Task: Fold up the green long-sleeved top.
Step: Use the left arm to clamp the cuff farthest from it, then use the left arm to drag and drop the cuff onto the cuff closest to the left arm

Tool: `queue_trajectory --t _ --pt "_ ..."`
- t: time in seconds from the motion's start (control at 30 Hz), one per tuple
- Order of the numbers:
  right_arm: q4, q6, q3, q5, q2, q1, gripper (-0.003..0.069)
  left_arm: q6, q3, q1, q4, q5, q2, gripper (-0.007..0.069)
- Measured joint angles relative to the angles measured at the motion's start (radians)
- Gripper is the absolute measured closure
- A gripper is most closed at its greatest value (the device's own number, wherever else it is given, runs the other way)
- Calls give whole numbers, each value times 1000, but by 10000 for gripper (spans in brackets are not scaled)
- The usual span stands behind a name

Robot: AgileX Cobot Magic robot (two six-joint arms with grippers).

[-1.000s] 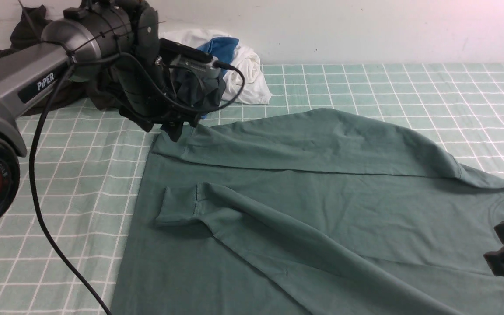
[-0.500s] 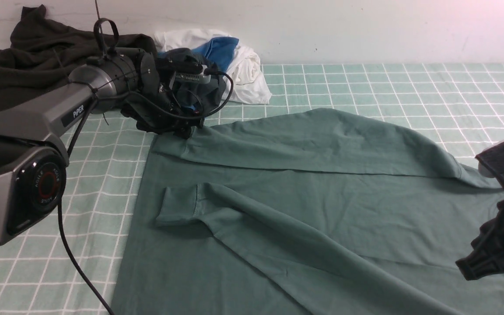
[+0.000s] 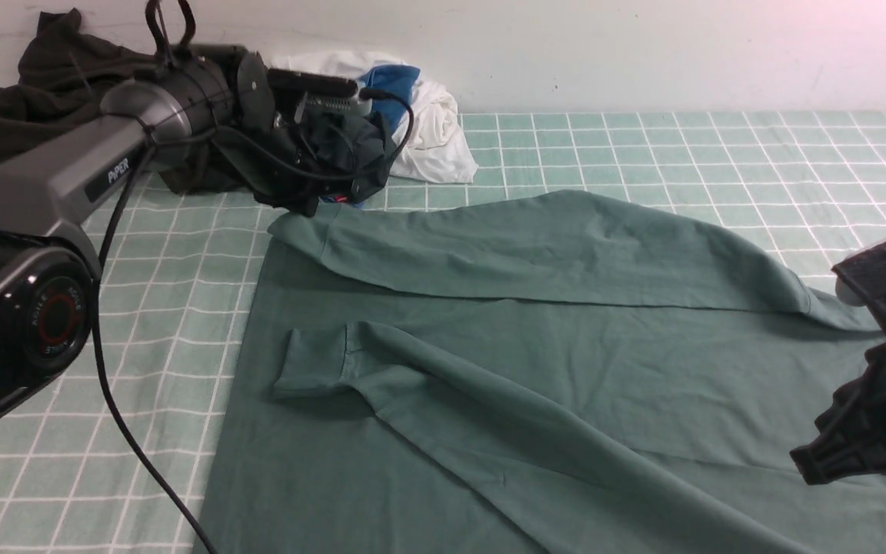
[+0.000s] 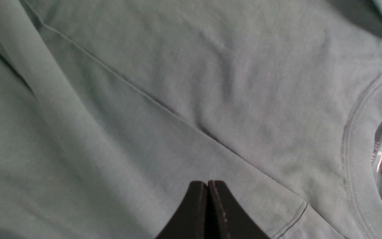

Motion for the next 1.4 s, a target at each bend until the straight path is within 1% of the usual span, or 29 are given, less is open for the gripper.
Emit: queue_trajectory --t 0.13,0.27,0.33,0.37,0.4,0.47,0.5,0.53,0.67,0.7,0.73,0.77,0.8,0.9,0.93,0.97,1.0,1.03,1.07,1.1,1.17,1.2,1.23,1.27,1.3,1.33,1.37,1.4 --pt "8 0 -2 0 0 0 673 1 0 -34 0 80 -116 608" --pt "19 0 -5 9 -14 1 673 -31 10 -71 -10 236 -281 608" --pt "22 0 -5 16 -39 7 673 -60 51 -72 -11 312 -354 606" --pt "24 0 -5 19 -64 18 673 -85 113 -72 -10 349 -414 603" --pt "25 0 -5 20 -84 29 673 -85 161 -72 -9 360 -450 603" --pt "25 0 -5 21 -105 42 673 -99 268 -72 -10 361 -507 596" --pt "24 -1 -6 26 -138 65 673 -105 394 -76 -18 343 -574 591" --pt "23 -5 -6 29 -149 74 673 -109 473 -84 -22 318 -622 587" --pt "22 -16 -8 69 -211 132 673 -136 885 -138 -37 150 -802 563" --pt "22 -17 -8 81 -218 142 673 -137 955 -152 -41 105 -832 553" --pt "22 -17 -8 84 -218 142 673 -137 989 -155 -41 96 -832 547" --pt "19 -19 -8 97 -222 154 673 -136 1080 -172 -41 37 -862 524" --pt "18 -19 -8 107 -223 164 673 -132 1166 -187 -38 -11 -876 484" --pt "19 -22 -8 121 -223 187 673 -103 1265 -206 -21 -59 -879 363" --pt "19 -22 -8 122 -223 189 673 -96 1268 -209 -19 -59 -879 354" --pt "20 -32 -8 145 -223 205 673 -59 1282 -218 -5 -49 -881 262" --pt "24 -46 -8 177 -223 220 673 -29 1281 -224 2 -29 -884 222" --pt "25 -50 -8 183 -223 223 673 -23 1281 -225 5 -24 -885 203" --pt "27 -71 -8 233 -223 240 673 29 1276 -239 13 31 -893 145" --pt "30 -92 -8 271 -223 260 673 84 1275 -263 16 102 -902 109" --pt "34 -107 -8 315 -223 274 673 121 1275 -286 18 156 -906 91" --pt "47 -124 -8 362 -224 292 673 174 1290 -340 19 226 -910 76" --pt "53 -128 -8 373 -225 297 673 193 1307 -368 19 237 -911 75" --pt "58 -133 -8 380 -226 300 673 217 1330 -403 19 237 -912 75" --pt "58 -133 -8 380 -226 300 673 222 1330 -418 19 235 -912 75" --pt "62 -134 -8 381 -227 301 673 267 1389 -475 18 200 -912 75" --pt "64 -135 -8 380 -227 301 673 291 1414 -510 18 169 -912 75" --pt "64 -135 -8 379 -227 301 673 296 1420 -516 18 163 -912 75"
